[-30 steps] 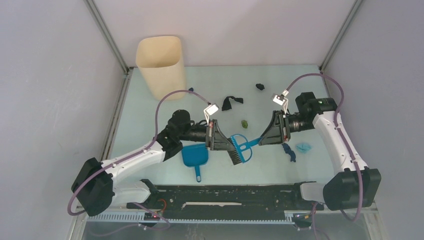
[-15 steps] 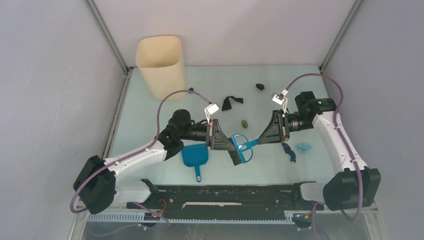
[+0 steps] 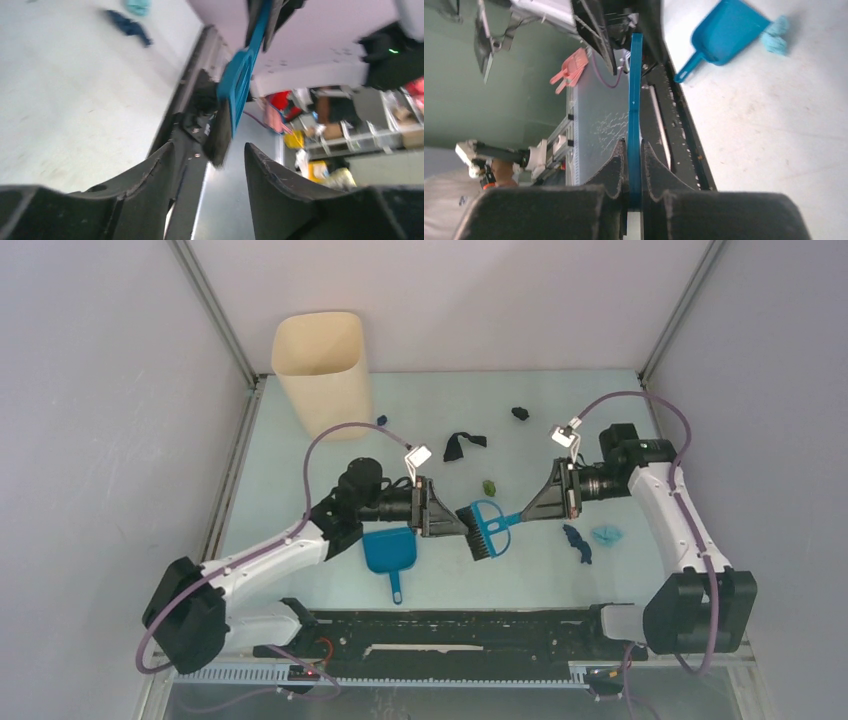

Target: Sweep away the paper scraps from the table

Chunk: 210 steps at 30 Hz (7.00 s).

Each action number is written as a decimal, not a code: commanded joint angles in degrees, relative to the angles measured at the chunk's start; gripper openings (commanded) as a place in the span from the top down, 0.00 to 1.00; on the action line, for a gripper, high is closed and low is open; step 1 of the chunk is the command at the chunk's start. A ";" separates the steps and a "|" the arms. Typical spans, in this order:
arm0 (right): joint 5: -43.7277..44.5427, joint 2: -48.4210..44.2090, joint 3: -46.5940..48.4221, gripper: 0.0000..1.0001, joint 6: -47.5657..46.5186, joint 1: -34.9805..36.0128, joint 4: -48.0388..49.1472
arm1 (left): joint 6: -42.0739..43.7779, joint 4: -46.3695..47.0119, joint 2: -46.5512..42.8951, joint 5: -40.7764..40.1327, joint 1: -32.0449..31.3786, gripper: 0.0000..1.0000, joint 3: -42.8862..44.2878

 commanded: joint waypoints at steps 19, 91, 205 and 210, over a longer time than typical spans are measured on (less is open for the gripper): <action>30.32 -12.83 -18.07 1.00 25.15 -6.46 39.69 | -11.90 -61.08 -20.42 -77.22 -24.29 0.30 -7.32; 28.62 -13.36 -18.11 1.00 23.53 -11.78 38.15 | 23.41 -48.82 8.31 -55.82 -34.18 0.45 3.08; 96.24 41.47 47.18 1.00 3.61 -14.80 22.66 | 38.02 -61.04 13.48 -45.92 -31.41 1.00 18.44; 91.98 42.27 43.19 1.00 5.89 -13.33 22.41 | 37.93 -61.41 14.44 -45.30 -31.50 1.00 18.49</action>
